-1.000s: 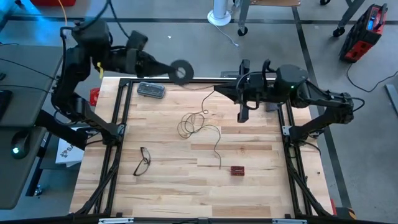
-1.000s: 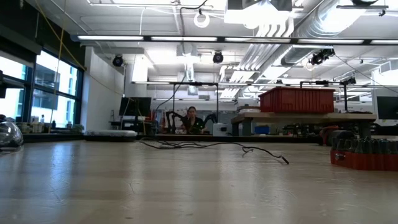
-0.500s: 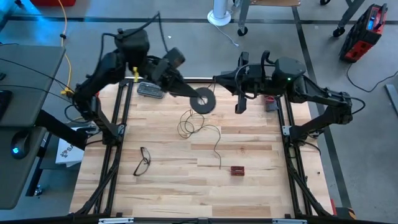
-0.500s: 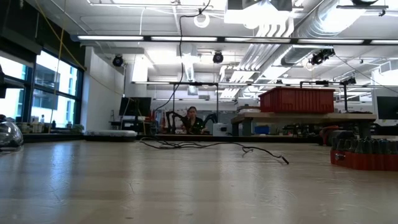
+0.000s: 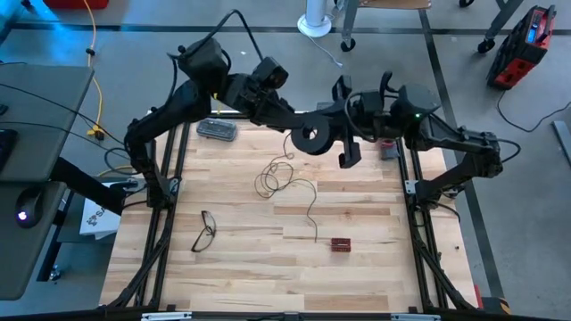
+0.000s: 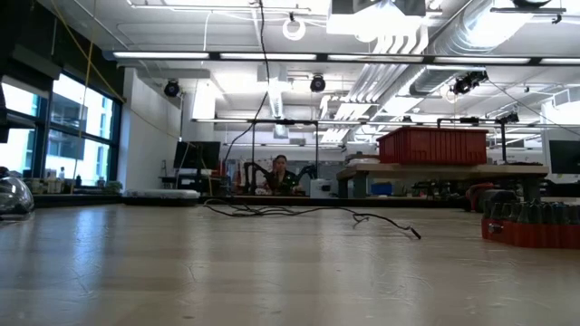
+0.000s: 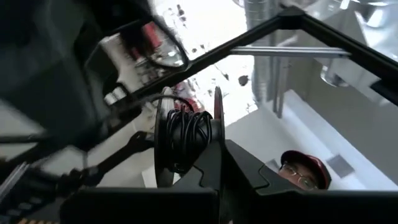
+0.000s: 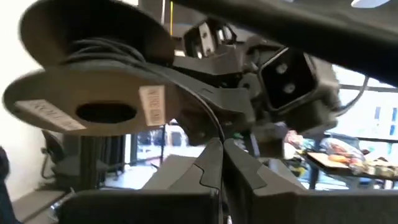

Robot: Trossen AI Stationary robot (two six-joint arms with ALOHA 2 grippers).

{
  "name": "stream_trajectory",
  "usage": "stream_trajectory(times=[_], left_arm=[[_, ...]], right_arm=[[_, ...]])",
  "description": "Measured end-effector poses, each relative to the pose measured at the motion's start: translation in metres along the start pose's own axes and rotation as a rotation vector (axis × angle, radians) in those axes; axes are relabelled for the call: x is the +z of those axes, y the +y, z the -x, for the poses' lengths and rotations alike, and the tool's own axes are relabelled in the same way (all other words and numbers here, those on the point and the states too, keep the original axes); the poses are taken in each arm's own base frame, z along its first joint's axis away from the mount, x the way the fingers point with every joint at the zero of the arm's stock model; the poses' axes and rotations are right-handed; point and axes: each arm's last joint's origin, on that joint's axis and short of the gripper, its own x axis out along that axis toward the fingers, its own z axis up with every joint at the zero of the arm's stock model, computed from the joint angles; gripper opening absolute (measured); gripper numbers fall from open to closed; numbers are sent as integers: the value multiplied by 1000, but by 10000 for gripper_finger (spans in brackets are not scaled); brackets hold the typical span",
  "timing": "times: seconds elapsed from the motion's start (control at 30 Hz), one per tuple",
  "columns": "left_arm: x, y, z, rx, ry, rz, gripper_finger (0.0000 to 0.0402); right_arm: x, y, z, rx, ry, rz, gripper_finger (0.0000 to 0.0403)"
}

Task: Coil cords
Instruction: Coil the black wire into the spool

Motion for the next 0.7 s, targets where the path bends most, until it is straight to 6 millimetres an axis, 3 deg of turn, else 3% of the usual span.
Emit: stream_trajectory(times=[0.4, 0.5, 0.7], left_arm=[[7, -5, -9, -214, 33, -157, 0], [5, -5, -11, -226, 49, -184, 0], [1, -6, -17, -279, 91, -229, 0]], right_arm=[[7, 5, -4, 40, -102, -87, 6], [7, 5, -4, 39, -105, -107, 32], [0, 2, -11, 18, -113, -172, 124]])
